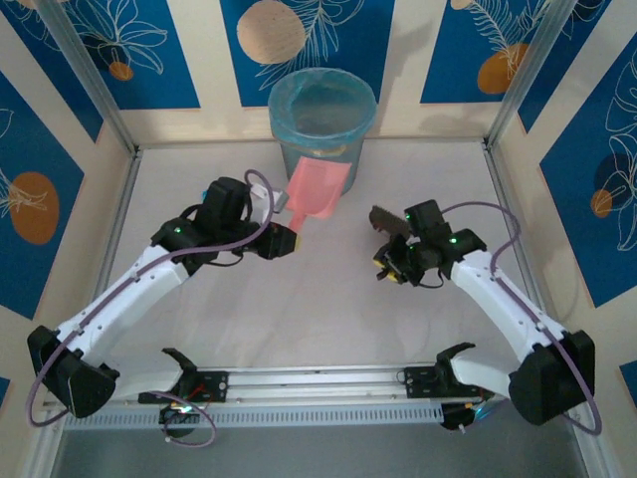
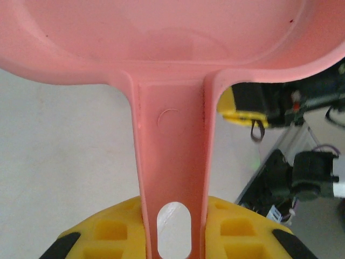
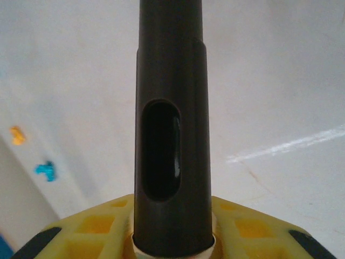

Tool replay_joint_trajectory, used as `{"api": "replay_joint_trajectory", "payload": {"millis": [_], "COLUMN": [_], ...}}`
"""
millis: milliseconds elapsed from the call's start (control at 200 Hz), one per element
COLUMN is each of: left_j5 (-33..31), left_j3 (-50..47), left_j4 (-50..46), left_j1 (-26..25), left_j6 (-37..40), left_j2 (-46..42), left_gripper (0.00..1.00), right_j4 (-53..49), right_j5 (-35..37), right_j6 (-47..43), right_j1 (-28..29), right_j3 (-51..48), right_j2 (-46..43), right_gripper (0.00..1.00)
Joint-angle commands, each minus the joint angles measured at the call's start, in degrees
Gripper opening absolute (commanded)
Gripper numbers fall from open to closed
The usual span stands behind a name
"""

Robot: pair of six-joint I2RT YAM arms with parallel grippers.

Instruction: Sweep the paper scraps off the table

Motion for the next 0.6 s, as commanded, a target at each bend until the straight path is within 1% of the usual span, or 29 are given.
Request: {"api": "replay_joint_trajectory", "payload": {"millis": [0,170,345,450,510,595], "left_j5": [1.78,0.57,-1.72,-4.08,-4.8,-5.05], "left_j3": [3.27,4.56,6.47,7.54,8.0,8.13], "left_j4": [0.17,-2.27,-7.3,-11.11,-13.2,-15.14], "left_j1": [-2.68,-5.75,-8.8,-11.43,-12.85,-14.42], "left_j6": [4.68,7.12,10.84,13.83,15.06,16.23], "left_j2": [1.06,3.38,7.37,10.72,12.92,16.04], "left_gripper": [0.0,0.0,0.0,0.0,0.0,0.0], "right_j4": [-0.84,-1.68,-7.12,-9.26,-10.33,-11.06], "right_j5": [-2.5,-8.65,-11.25,-14.94,-14.66,-13.87], "right_j6": [1.7,2.16,-0.51,-4.5,-6.75,-8.75], "right_j1": [-3.42,-11.91,-21.02,-27.14,-28.36,-28.29], "right_j3": [3.34,3.06,3.86,3.74,3.83,3.8], "right_j2": [-3.87,-5.99,-5.83,-4.39,-3.56,-3.02], "right_gripper": [0.0,0.0,0.0,0.0,0.0,0.0]}}
